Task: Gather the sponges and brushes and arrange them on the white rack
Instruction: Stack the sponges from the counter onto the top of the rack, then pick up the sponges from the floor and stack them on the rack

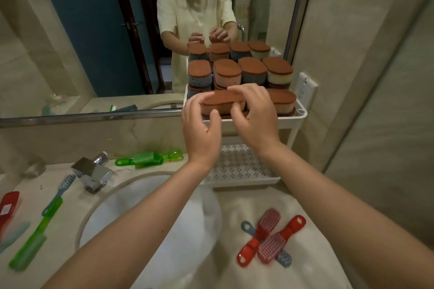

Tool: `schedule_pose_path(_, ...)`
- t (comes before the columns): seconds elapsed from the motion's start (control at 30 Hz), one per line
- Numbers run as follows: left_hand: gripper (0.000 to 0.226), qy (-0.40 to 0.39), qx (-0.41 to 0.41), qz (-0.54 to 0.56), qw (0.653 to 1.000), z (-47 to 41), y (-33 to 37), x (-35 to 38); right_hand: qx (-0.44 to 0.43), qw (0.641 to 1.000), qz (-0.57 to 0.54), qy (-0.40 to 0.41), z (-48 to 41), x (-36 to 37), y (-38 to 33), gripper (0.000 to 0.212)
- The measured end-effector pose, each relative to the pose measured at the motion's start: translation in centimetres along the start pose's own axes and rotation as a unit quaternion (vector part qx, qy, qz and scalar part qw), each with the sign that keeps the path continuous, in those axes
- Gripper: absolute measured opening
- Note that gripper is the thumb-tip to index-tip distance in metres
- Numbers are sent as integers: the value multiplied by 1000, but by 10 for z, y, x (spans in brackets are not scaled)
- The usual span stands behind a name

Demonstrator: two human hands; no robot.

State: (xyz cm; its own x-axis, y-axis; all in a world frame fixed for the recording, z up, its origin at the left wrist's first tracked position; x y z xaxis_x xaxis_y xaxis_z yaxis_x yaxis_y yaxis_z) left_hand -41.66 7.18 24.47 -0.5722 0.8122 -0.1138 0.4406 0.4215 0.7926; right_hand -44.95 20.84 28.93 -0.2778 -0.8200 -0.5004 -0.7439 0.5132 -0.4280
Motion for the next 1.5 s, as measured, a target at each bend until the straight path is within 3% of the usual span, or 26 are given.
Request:
schedule_pose_path(0.13, 34, -29, 12, 3, 999, 35, -3, 10, -6, 1000, -11, 28, 33, -13, 3, 27)
schedule_pose_path(0.27, 35, -63, -27, 14, 998, 65, -17, 19, 32, 999, -22, 8, 70, -16, 19, 28)
schedule_pose_path(0.43, 40, -95, -81, 22, 992, 106, -41, 23, 97, 994, -19, -55, 115, -3, 38, 29)
schedule_pose_path(0.53, 41, -98, -129, 10, 987, 128, -58, 13, 137, 981, -18, -134, 138, 20, 42, 34)
schedule_pose_path(0.73, 47, -45, -237, -17, 970, 166, -84, -40, 167, 948, -45, -267, 173, 77, 22, 45)
schedule_pose_path(1.03, 41, 55, -283, -67, 955, 205, -89, -151, 99, 926, -112, -347, 199, 147, -63, 45)
schedule_pose_path(1.3, 42, 161, -326, -117, 924, 283, -73, -267, 28, 894, -149, -423, 255, 191, -169, 46)
schedule_pose_path(1.5, 46, 241, -354, -136, 893, 374, -37, -354, -28, 851, -198, -486, 319, 204, -270, 46)
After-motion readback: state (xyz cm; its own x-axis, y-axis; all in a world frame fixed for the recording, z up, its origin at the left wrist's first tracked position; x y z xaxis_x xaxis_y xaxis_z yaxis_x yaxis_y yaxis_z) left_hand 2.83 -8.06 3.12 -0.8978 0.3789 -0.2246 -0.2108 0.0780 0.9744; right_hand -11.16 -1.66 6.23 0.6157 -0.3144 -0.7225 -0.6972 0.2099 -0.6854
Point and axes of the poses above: each hand's wrist, its own z-axis away from the middle knuckle, its own x-axis out of the palm, y = z × x, the point moved 8 cm from there along -z, towards the middle knuckle, and after that the axes turned 5 degrees about -y, right-handed, at the moved point
